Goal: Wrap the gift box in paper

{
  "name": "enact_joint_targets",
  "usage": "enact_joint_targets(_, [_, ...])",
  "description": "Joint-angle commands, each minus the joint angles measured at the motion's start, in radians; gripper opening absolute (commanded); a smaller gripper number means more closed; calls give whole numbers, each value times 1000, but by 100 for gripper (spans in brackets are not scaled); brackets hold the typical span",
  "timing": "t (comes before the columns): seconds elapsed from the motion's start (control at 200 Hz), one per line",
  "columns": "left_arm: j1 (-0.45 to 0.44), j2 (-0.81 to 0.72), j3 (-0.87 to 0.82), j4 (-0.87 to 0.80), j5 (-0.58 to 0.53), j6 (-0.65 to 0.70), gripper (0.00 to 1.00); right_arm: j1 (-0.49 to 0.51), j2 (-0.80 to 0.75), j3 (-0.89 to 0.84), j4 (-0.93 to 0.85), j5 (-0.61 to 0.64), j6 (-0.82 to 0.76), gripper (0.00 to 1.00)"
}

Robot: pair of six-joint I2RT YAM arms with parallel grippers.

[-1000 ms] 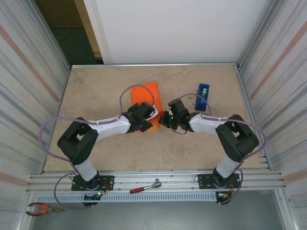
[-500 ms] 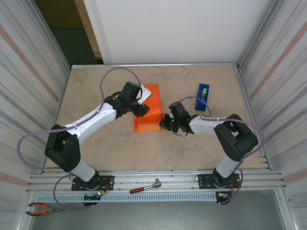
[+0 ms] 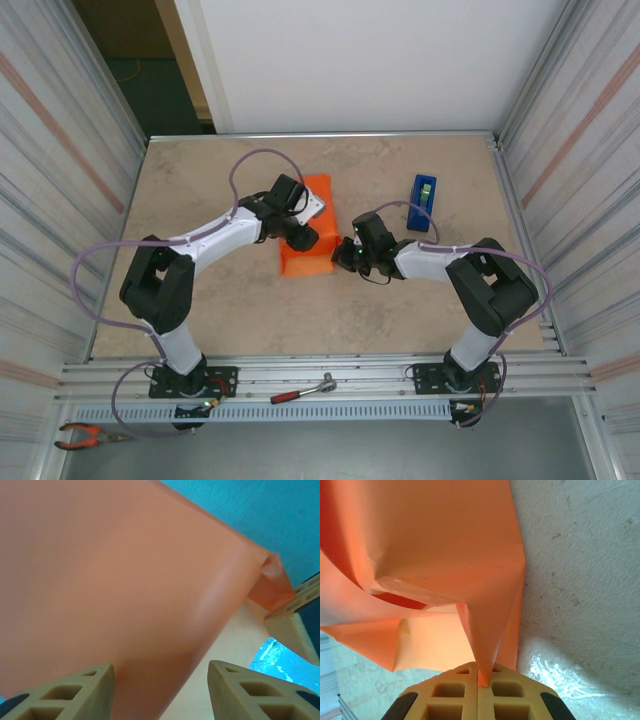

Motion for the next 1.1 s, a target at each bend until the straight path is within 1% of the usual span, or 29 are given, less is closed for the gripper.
enact_joint_targets(0.0, [0,10,-25,-4,2,14,53,-6,1,-6,38,-28,33,0])
enact_joint_targets(0.391, [0,31,-65,15,-5,18,53,-7,23,-2,133,-68,87,0])
enact_joint_targets(0.772, [0,42,-69,16,3,21,53,-4,67,-19,313,-73,154,0])
enact_joint_targets(0.877, [0,42,-70,17,5,20,53,0,89,-34,395,-63,170,0])
enact_joint_targets(0.912, [0,43,-72,18,6,20,53,-1,98,-38,422,-59,212,0])
enact_joint_targets(1.097, [-1,44,-72,18,14,19,52,15,150,-39,539,-24,249,0])
